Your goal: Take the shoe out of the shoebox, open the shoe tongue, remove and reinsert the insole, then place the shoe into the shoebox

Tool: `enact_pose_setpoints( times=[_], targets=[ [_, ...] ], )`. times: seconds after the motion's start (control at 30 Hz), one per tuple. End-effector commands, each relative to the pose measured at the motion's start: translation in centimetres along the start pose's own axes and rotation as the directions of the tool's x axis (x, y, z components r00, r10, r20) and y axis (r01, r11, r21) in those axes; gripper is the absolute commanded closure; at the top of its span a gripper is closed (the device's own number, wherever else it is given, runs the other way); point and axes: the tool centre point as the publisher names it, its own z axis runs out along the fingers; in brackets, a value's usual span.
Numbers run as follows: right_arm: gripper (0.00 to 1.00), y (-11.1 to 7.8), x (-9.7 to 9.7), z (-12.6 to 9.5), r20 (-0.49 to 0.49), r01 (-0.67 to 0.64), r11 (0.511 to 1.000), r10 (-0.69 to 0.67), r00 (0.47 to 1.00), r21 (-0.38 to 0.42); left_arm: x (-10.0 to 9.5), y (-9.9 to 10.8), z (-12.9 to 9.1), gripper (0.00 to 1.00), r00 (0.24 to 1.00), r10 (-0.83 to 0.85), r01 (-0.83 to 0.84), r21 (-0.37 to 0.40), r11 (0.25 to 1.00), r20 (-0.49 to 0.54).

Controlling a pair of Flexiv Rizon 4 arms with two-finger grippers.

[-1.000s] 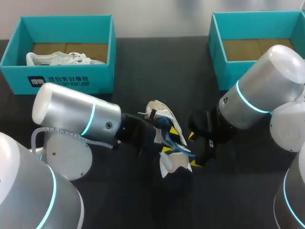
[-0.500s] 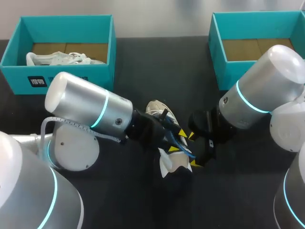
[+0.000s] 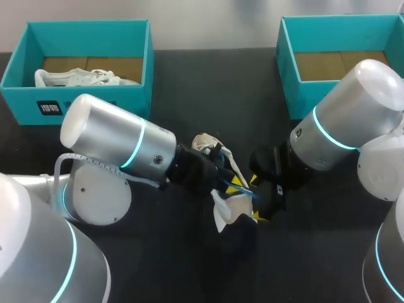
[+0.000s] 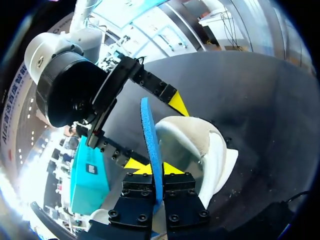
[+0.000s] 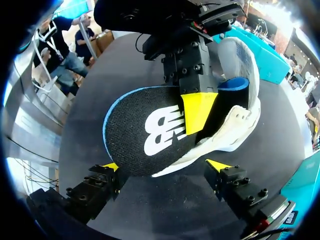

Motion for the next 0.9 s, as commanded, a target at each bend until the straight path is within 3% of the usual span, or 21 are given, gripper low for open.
enact_pose_setpoints(
  times=[0.03,0.9],
  targets=[
    [0.00,0.0,0.1,0.0,0.002,0.000,1.000,0.000,1.000,0.001,0.7,0.2,-0.4,1.00,0.999,-0.003,0.002,0.026,1.000,0.045],
    [0.00,0.0,0.1,0.0,0.002,0.000,1.000,0.000,1.000,0.001,0.0,-3.6,-0.7,1.00,0.985,-0.045,0.005,0.236,0.972,0.164]
  ],
)
